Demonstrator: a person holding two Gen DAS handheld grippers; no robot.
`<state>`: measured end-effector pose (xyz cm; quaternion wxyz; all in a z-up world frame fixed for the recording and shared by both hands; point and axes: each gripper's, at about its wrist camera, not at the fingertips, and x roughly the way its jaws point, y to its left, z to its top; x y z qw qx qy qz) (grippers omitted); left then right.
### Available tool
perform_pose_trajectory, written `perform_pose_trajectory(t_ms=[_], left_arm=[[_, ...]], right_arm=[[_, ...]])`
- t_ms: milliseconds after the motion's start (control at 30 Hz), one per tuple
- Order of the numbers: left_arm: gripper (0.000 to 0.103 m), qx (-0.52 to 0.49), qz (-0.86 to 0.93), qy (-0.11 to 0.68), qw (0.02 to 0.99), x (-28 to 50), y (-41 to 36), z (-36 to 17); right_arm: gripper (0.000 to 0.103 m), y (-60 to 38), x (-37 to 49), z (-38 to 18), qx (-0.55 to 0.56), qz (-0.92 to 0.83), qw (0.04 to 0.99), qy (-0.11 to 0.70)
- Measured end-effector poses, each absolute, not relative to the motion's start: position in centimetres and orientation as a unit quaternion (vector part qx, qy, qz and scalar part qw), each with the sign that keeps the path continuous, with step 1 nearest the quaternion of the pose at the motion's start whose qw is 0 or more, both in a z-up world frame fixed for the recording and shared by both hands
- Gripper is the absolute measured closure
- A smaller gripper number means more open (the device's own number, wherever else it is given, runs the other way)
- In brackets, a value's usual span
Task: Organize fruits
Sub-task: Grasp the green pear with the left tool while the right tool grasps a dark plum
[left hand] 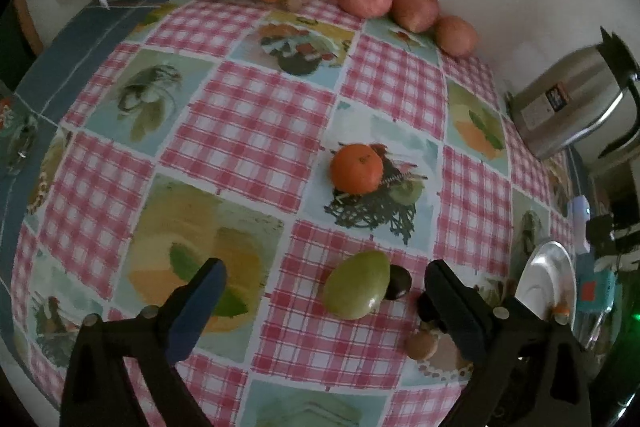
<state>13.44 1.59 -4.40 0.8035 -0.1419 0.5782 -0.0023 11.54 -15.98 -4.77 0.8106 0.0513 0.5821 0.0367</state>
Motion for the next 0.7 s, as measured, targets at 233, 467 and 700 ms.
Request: perform_pose_trajectory(t_ms=[233, 467, 700], left_arm=[[0.012, -0.142, -0.007, 0.611, 0.779, 13.7, 0.8, -7.1], [0.021, -0.157, -0.024, 0.627, 0.762, 13.8, 0.3, -8.1], [0.038, -0.155, -0.030, 0.630, 0.760, 14.0, -0.3, -8.3]], right_arm=[[0.041, -16.5, 11.4, -6.1, 0.068, 0.036, 0.789, 0.610], [0.054, -17.3, 11.2, -7.2, 0.098, 0.038, 0.774, 0.625], [0.058, -17.8, 11.2, -7.1, 0.113, 0.045, 0.772, 0.623]])
